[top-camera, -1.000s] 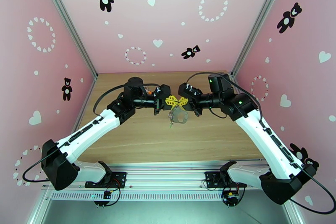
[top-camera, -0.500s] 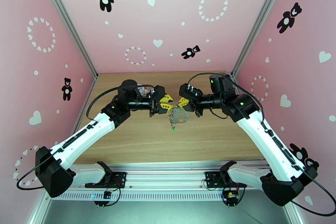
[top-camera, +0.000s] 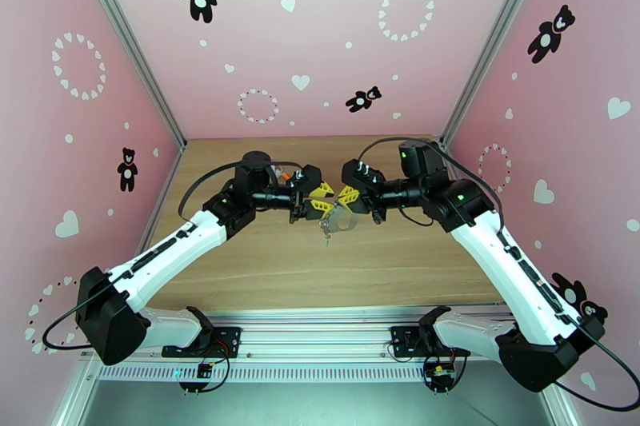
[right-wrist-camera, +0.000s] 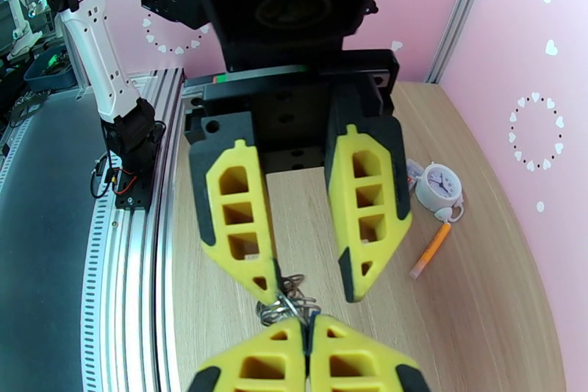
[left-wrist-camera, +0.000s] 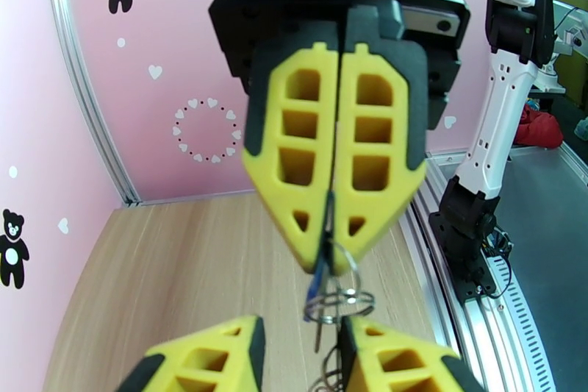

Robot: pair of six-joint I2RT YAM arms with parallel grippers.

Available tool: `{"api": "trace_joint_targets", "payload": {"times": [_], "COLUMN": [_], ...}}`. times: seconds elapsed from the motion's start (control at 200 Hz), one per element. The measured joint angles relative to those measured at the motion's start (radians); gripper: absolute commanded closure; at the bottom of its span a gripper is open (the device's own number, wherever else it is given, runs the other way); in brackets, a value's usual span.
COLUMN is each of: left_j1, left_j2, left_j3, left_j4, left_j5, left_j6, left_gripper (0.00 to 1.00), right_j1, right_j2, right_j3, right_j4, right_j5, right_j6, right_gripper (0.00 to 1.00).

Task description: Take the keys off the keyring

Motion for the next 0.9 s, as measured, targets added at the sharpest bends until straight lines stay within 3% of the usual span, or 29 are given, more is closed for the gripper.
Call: {"api": "trace_joint_targets", "payload": {"times": [0.25, 0.716, 0.901], "left_j1": [-0.016, -0.025, -0.025], "left_j2": [0.012, 0.032, 0.032], "left_j3": [0.020, 0.031, 0.031], "left_j4": [-0.002, -0.027, -0.027], "left_j5": [0.022, 0.016, 0.015], "left_j6": [0.005, 0.022, 0.023], "left_gripper": [0.69, 0.95, 1.00], "right_j1": [0.000, 0.000, -0.002], "right_j2": [0.000, -0.004, -0.022], "right_j3": [0.000, -0.002, -0.017], "right_j4": [0.003, 0.002, 0.010], "right_j5": [-0.006, 0.018, 0.028], "right_j6": [0.000, 0.000, 0.003], "right_gripper": [1.00, 1.00, 1.00]}}
